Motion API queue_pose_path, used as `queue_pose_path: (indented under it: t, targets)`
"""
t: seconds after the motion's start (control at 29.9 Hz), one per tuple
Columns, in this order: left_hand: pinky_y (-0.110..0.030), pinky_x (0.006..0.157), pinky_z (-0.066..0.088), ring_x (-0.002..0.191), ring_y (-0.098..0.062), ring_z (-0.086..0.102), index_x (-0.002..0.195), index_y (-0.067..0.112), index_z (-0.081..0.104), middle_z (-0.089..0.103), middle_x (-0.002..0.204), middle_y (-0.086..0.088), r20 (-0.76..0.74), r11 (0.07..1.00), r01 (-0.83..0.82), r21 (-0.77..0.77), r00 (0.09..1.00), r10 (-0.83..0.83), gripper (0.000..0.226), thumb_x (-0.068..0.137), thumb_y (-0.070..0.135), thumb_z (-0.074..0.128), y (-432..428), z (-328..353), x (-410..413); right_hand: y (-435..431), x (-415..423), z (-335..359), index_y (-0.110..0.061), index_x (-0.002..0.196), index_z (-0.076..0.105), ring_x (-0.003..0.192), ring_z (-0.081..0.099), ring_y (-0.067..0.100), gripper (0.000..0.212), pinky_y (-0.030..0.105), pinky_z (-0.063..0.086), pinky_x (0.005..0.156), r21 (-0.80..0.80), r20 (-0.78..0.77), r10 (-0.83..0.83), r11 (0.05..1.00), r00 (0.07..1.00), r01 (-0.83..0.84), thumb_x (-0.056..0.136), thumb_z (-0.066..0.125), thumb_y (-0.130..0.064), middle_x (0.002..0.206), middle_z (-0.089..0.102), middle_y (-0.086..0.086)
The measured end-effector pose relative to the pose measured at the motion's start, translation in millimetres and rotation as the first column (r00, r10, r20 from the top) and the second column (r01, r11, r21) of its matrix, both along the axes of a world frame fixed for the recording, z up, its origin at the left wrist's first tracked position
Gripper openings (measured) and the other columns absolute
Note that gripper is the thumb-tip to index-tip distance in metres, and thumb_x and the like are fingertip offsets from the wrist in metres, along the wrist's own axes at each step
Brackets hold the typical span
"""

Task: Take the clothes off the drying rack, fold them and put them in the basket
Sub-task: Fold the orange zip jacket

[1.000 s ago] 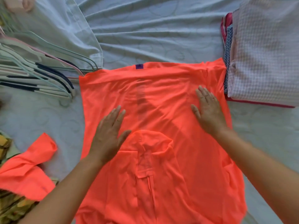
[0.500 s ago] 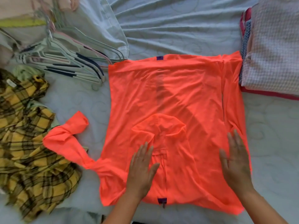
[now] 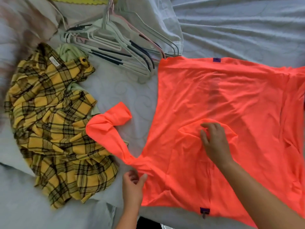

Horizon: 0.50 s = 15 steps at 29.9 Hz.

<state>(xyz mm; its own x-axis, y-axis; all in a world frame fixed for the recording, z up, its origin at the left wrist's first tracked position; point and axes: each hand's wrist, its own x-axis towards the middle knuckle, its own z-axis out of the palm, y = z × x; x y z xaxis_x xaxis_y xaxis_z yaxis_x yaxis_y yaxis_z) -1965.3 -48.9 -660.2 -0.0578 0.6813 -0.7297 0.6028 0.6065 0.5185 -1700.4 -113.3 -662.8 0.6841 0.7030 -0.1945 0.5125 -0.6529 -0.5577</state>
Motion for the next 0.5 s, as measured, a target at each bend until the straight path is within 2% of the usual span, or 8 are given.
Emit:
queue_pose_path:
  t: [0.07,0.17,0.2,0.3,0.4,0.5]
  targets:
    - [-0.035,0.074,0.046,0.08,-0.023,0.057,0.086,0.012,0.051,0.06,0.084,-0.007,0.054,0.997,0.022,-0.077,0.998,-0.017,0.033,0.07,0.015,0.079,8.1,-10.3,-4.5,67.8,-3.1,-4.3,0.002,0.099,0.063,0.087,0.058,0.042,0.042,0.037,0.034,0.081,0.022,0.031,0.062,0.998,0.998,-0.063,0.083,0.041,-0.03,0.091,0.06,0.025]
    - [-0.042,0.081,0.049,0.082,-0.022,0.06,0.08,0.01,0.06,0.067,0.083,-0.01,0.197,0.974,0.046,-0.221,0.98,-0.002,0.058,0.038,0.042,0.084,22.6,-17.5,-6.0,160.0,-9.0,-8.1,0.0,0.112,0.056,0.105,0.05,0.04,0.036,0.042,0.035,0.089,-0.024,0.018,0.101,0.995,0.995,-0.1,0.09,0.051,-0.029,0.11,0.054,0.024]
    - [-0.04,0.08,0.05,0.082,-0.021,0.061,0.083,0.008,0.061,0.069,0.085,-0.009,0.245,0.963,0.044,-0.266,0.969,0.024,0.065,0.033,0.043,0.086,25.5,-18.3,-6.8,184.1,-10.0,-10.5,0.0,0.116,0.052,0.111,0.047,0.039,0.04,0.042,0.035,0.091,-0.072,-0.001,0.074,0.995,0.997,-0.074,0.091,0.054,-0.03,0.117,0.051,0.023]
    - [-0.02,0.071,0.051,0.083,-0.013,0.065,0.094,0.005,0.063,0.072,0.09,-0.004,0.408,0.936,0.075,-0.345,0.91,0.077,0.066,0.039,0.031,0.088,25.1,-15.7,-10.7,225.5,-6.2,-22.2,0.0,0.124,0.04,0.119,0.041,0.038,0.053,0.042,0.035,0.095,-0.222,-0.009,-0.028,0.975,1.0,0.025,0.088,0.058,-0.034,0.127,0.041,0.021]
    - [-0.023,0.075,0.052,0.09,-0.015,0.067,0.107,0.0,0.059,0.072,0.098,-0.008,0.495,0.91,0.092,-0.405,0.858,0.133,0.088,0.033,0.033,0.09,24.1,-17.0,-17.9,235.2,3.3,-34.0,0.002,0.124,0.04,0.116,0.046,0.042,0.038,0.043,0.037,0.094,-0.253,0.036,-0.069,0.964,0.997,0.076,0.093,0.047,-0.019,0.127,0.042,0.024]
    - [-0.026,0.079,0.052,0.092,-0.017,0.066,0.108,0.0,0.057,0.072,0.099,-0.01,0.554,0.913,0.083,-0.399,0.816,0.168,0.098,0.027,0.041,0.094,22.7,-6.9,-17.5,230.1,15.9,-27.2,0.001,0.106,0.054,0.101,0.055,0.035,0.023,0.04,0.04,0.084,-0.146,-0.07,-0.116,0.984,0.991,0.105,0.091,0.044,-0.014,0.111,0.056,0.023]
